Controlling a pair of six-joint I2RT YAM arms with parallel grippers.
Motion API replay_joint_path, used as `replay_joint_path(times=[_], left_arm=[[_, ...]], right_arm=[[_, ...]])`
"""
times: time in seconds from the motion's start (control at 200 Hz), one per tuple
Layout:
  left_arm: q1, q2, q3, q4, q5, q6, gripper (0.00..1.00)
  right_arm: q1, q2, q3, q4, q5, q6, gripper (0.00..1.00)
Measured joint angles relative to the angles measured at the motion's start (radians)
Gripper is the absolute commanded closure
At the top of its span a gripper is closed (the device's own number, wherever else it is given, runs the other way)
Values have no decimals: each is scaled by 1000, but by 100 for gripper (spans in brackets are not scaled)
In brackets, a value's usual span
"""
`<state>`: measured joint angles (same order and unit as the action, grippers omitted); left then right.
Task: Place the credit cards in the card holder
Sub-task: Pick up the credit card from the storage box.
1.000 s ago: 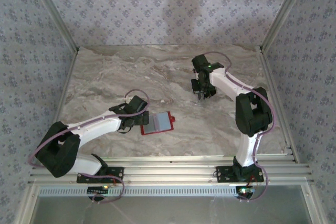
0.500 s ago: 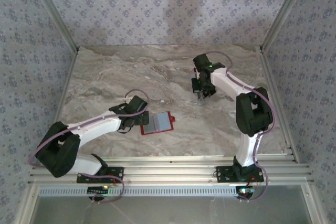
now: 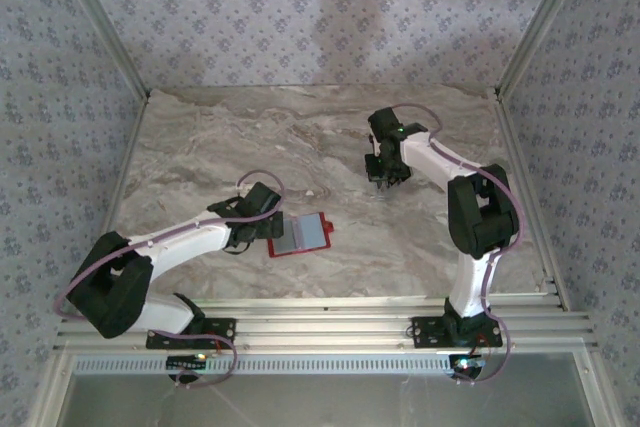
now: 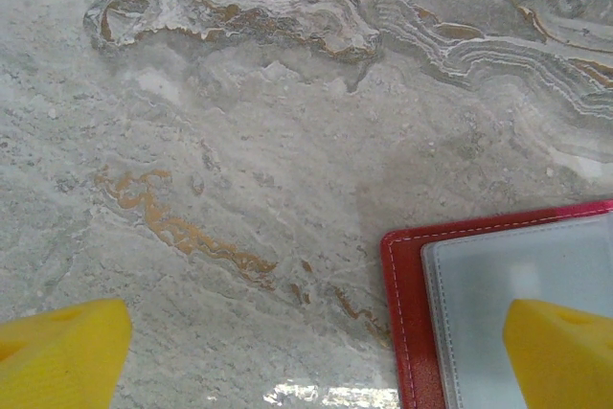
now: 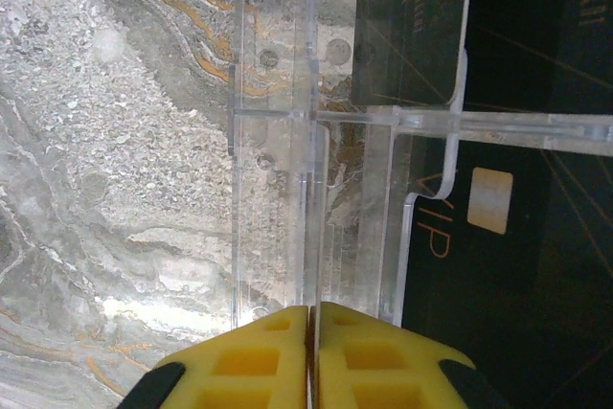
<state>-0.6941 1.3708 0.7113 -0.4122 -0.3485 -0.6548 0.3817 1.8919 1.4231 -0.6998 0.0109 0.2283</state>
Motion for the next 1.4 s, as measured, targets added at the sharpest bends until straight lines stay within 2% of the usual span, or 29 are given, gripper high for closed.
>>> replay_joint_path(times=[1.399], left_arm=[[0, 12, 0, 1, 0, 0, 0]], right_arm=[[-19, 0, 27, -8, 0, 3, 84]])
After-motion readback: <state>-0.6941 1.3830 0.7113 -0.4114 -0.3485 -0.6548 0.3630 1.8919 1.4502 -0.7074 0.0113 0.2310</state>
